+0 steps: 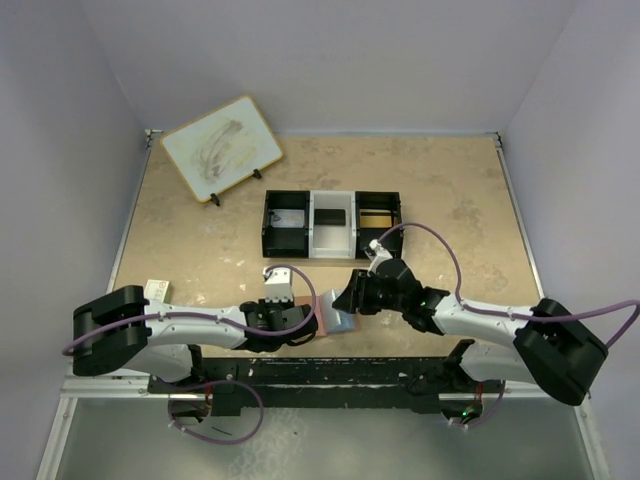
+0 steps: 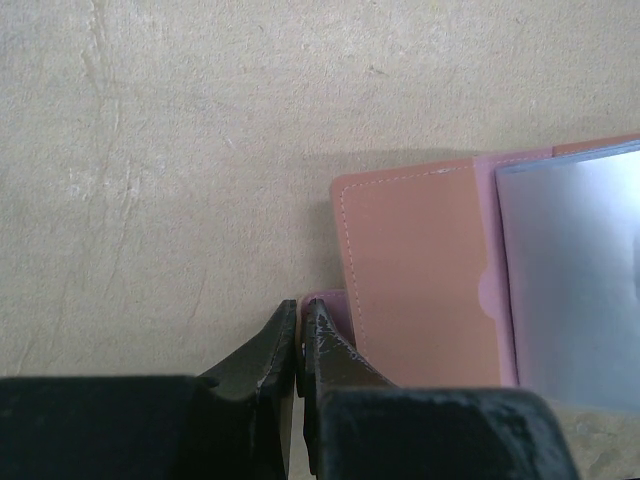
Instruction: Take the credit cards out of the card holder
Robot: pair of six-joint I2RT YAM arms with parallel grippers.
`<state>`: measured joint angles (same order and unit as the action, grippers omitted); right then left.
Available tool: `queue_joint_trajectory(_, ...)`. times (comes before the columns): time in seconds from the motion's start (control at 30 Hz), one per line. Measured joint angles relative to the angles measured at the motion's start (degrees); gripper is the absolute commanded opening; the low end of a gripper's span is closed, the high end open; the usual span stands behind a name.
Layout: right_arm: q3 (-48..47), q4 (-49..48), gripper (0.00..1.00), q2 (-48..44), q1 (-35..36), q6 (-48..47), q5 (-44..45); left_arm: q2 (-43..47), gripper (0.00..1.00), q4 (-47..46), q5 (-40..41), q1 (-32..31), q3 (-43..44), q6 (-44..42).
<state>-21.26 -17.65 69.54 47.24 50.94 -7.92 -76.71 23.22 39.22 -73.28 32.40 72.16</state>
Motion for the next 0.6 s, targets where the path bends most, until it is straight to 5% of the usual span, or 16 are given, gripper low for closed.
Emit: queue_joint_trajectory(0.6,0.0,-11.3,0.48,2.1,0.0,1.7,-8.8,1.0,0.0,-2.2,0.0,0.0,0.0,-0.4)
